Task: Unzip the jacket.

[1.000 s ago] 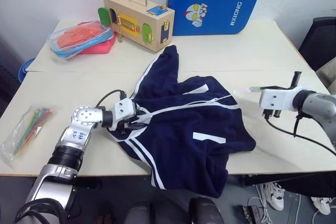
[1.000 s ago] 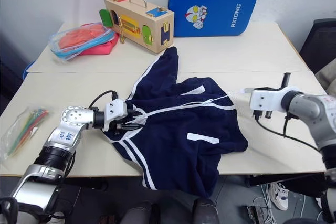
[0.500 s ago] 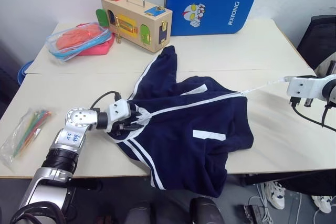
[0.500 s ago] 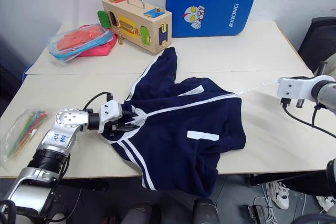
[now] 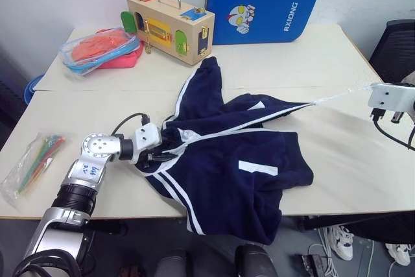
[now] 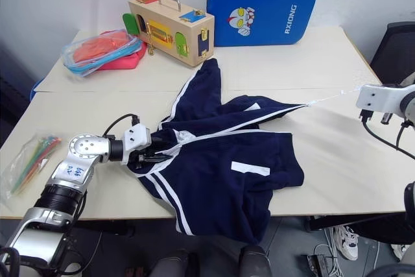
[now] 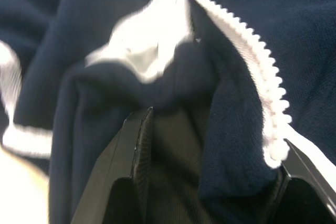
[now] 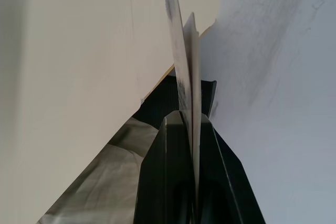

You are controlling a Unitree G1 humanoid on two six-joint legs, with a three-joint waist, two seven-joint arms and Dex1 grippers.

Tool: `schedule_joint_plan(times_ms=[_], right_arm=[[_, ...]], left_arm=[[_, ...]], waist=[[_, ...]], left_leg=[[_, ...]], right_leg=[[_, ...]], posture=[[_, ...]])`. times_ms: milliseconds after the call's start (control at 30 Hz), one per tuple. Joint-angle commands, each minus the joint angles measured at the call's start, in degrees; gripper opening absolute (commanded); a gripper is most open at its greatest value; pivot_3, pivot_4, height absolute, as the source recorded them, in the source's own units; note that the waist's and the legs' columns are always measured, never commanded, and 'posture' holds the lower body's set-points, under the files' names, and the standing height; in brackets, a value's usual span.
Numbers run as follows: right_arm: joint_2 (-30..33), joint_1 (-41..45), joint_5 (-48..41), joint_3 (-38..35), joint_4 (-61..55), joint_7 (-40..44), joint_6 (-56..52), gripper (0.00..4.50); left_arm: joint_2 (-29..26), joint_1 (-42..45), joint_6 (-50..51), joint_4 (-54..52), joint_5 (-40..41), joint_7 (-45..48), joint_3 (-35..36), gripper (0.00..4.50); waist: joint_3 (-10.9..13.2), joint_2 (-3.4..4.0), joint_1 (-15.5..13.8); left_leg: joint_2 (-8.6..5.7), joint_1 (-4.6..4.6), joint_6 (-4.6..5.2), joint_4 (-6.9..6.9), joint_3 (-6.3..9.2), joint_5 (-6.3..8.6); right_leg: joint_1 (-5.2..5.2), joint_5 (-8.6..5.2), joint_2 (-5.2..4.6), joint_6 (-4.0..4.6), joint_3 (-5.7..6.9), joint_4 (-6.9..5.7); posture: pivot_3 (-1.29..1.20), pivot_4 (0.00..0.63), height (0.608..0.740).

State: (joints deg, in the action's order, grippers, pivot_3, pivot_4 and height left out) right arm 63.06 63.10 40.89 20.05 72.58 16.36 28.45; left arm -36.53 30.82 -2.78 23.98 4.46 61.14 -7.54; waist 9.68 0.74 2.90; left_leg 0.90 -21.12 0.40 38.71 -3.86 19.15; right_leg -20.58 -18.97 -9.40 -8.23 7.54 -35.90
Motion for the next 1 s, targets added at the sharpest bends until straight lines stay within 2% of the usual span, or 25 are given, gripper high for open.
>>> schedule_joint_plan(times_ms=[33,100,167,233,267,367,433,467,533,633,700,833,1000], right_arm=[[-1.4,2.6,-6.3,-4.2,0.1,4.9,0.9,0.0],[-3.8,2.6,-12.3,-7.7,-0.2,12.9,2.5,0.0],[-6.2,1.5,-19.5,-11.4,-1.5,25.4,3.3,0.0],[-8.1,0.5,-25.4,-14.4,-3.4,35.7,0.0,0.39],[-8.6,-0.4,-28.4,-15.7,-5.1,42.0,-2.0,0.57],[-8.0,-3.4,-34.3,-17.5,-10.7,55.0,-7.1,1.49],[-5.2,-5.2,-36.8,-18.0,-14.0,63.1,-11.0,2.18],[-3.4,-5.5,-37.7,-18.3,-14.7,66.8,-13.2,2.42],[-0.3,-5.9,-38.4,-18.8,-14.9,70.1,-15.9,3.15],[3.7,-6.1,-40.3,-18.8,-14.8,73.9,-19.5,4.01],[7.4,-7.1,-45.4,-17.8,-16.2,75.9,-23.6,4.49],[13.8,-10.4,-56.7,-14.2,-20.1,76.1,-32.9,4.49],[16.3,-13.3,-63.4,-12.7,-21.8,76.1,-35.9,4.49]], left_arm=[[-1.1,-3.3,4.2,-0.1,-0.7,0.5,-0.6,2.32],[-1.1,-3.2,6.6,-2.6,1.1,1.2,0.6,2.32],[-1.1,-2.8,10.8,-7.1,4.2,2.0,2.2,2.32],[-1.9,-2.1,17.7,-13.1,9.0,4.2,4.0,2.28],[-3.1,-1.2,22.4,-16.5,12.4,5.7,5.5,2.47],[-7.1,-0.3,31.2,-22.7,18.8,9.1,8.3,3.1],[-12.4,-0.4,35.1,-24.9,21.8,12.3,11.0,3.74],[-15.9,-1.0,36.1,-25.0,22.7,14.5,12.6,3.92],[-21.6,-2.5,36.3,-23.4,22.9,17.3,15.2,4.5],[-28.2,-4.7,34.0,-19.2,21.6,20.0,18.4,4.5],[-32.2,-6.0,30.8,-15.0,19.8,20.9,21.0,4.5],[-36.7,-7.0,24.7,-7.2,18.6,23.7,23.5,4.5],[-37.1,-6.5,21.5,-4.9,18.2,24.1,23.8,4.5]], waist=[[0.0,0.01,0.1],[0.0,0.02,0.4],[0.0,-0.01,0.4],[0.1,-0.12,0.3],[0.2,-0.22,0.2],[0.5,-0.32,-0.8],[0.7,-0.3,-1.4],[0.7,-0.26,-1.5],[1.1,-0.1,-1.6],[1.2,-0.04,-1.4],[1.3,-0.03,-1.2],[1.4,-0.03,-1.0],[1.4,-0.07,-1.0]], left_leg=[[0.0,0.0,0.0,-0.01,0.0,0.0],[0.02,0.02,0.0,-0.07,0.01,0.0],[0.03,0.0,-0.01,-0.08,0.01,0.0],[0.02,-0.08,0.0,-0.07,0.02,0.0],[0.02,-0.11,0.0,-0.05,0.05,0.0],[0.09,-0.49,0.01,0.17,0.2,0.0],[0.08,-0.54,0.04,0.2,0.3,0.02],[-0.03,-0.57,0.06,0.23,0.28,0.03],[-0.01,-0.63,0.08,0.28,0.28,0.04],[-0.1,-0.66,0.09,0.27,0.18,0.05],[-0.09,-0.65,0.08,0.27,0.11,0.05],[-0.07,-0.67,0.07,0.19,-0.1,0.04],[-0.05,-0.66,0.07,0.25,-0.35,0.04]], right_leg=[[0.0,0.0,0.0,0.0,0.0,0.01],[-0.01,0.0,0.01,0.0,-0.02,0.04],[-0.01,0.0,0.04,0.0,0.02,0.05],[-0.03,0.0,0.04,0.0,0.03,0.06],[-0.04,0.0,0.04,0.0,0.03,0.07],[-0.13,0.0,0.04,0.0,0.04,0.07],[-0.14,0.0,0.03,0.0,0.01,0.13],[-0.14,0.0,0.03,0.0,0.03,0.16],[-0.12,0.0,0.0,0.0,0.08,0.21],[-0.13,0.0,-0.01,0.0,0.08,0.24],[-0.15,0.0,0.06,0.0,0.08,0.24],[-0.41,-0.01,0.07,0.0,-0.05,0.11],[-0.55,0.0,0.07,-0.01,-0.24,-0.04]], posture=[[0.0,0.15,0.74],[0.0,0.15,0.74],[0.0,0.15,0.74],[0.0,0.15,0.74],[0.0,0.15,0.74],[0.0,0.15,0.74],[0.0,0.15,0.74],[0.0,0.15,0.74],[0.0,0.15,0.74],[0.0,0.15,0.74],[0.0,0.15,0.74],[0.0,0.15,0.74],[0.0,0.15,0.74]])
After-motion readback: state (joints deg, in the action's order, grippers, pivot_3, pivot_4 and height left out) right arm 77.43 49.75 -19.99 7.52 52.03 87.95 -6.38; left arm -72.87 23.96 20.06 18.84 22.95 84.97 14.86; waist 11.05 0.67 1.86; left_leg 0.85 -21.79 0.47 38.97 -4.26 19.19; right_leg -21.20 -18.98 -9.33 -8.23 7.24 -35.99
